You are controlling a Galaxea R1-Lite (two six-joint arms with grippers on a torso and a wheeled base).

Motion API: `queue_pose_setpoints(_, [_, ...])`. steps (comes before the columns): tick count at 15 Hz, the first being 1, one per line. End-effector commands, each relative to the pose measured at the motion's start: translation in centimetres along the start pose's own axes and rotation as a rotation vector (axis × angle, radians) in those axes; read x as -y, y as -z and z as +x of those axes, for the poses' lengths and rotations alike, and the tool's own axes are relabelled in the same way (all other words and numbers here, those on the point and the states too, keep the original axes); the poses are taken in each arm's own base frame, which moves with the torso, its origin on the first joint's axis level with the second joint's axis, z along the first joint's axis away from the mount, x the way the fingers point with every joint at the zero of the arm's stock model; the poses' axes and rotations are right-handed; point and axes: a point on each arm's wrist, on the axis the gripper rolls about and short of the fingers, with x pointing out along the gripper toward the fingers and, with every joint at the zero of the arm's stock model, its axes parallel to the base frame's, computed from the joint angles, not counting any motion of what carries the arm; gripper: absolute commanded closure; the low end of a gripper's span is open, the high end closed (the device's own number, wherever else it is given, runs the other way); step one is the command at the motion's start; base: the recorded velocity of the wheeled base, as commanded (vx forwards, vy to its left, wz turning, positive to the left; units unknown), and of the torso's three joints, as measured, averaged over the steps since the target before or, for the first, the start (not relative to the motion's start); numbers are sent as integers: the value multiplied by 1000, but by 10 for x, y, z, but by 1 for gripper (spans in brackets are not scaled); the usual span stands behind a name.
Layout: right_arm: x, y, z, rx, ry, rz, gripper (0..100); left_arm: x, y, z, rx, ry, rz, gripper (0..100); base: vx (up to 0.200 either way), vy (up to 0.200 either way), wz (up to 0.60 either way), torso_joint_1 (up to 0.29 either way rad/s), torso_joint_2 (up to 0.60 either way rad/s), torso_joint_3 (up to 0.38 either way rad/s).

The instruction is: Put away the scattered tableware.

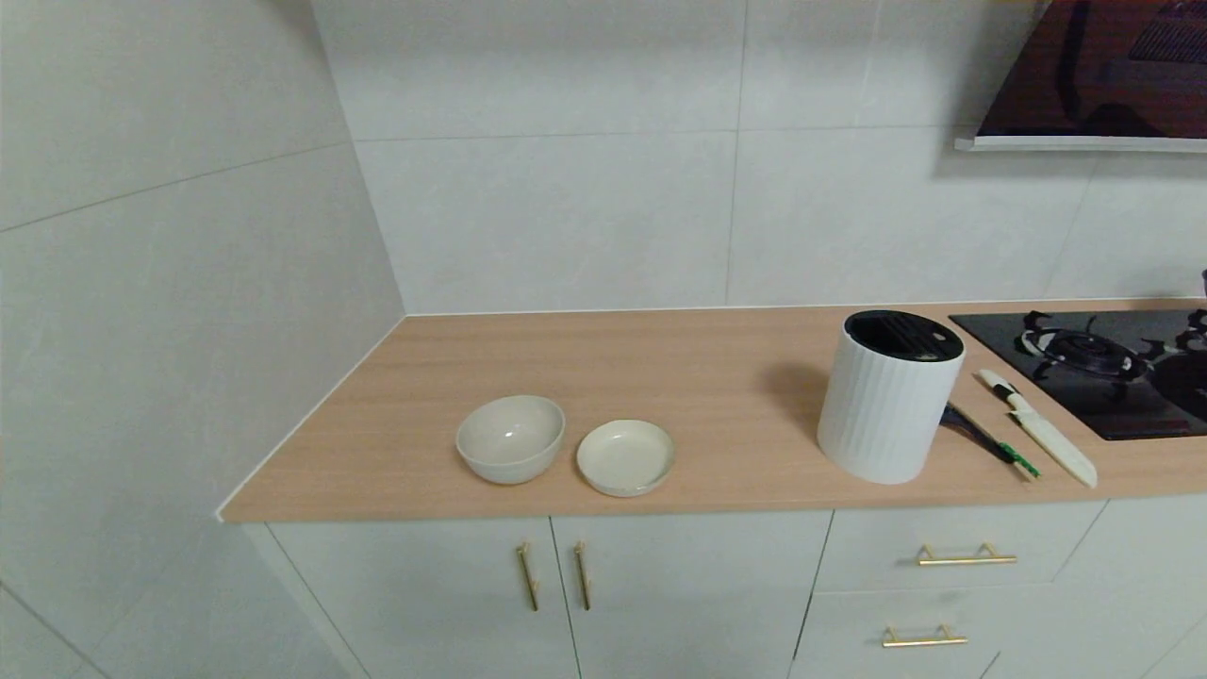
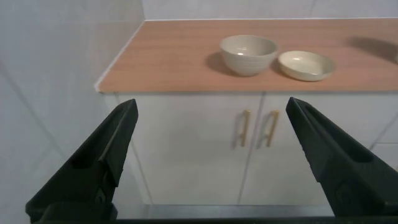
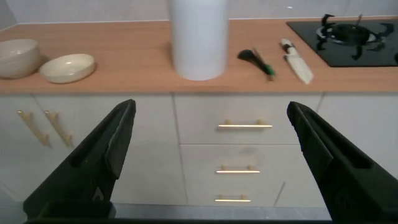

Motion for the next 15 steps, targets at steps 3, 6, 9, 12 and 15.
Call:
queue_pose_setpoints(3, [0,0,0,-1,-1,0,0,0,0,0,-1,-1,-1,0,0,200,0,4,2,-1])
queue_pose_setpoints(6, [0,0,0,-1,-1,0,0,0,0,0,-1,-1,-1,0,0,200,0,1,4,-2])
queue_pose_setpoints(9, [0,0,0,-1,1,0,0,0,0,0,1,0,-1,0,0,67,0,4,2,2])
queue_pose_setpoints(12, [0,0,0,-1,-1,0,0,0,0,0,1,0,-1,0,0,0,0,0,0,0])
queue_pose_setpoints(15, [0,0,0,-1,-1,0,0,0,0,0,-1,-1,-1,0,0,0,0,0,0,0])
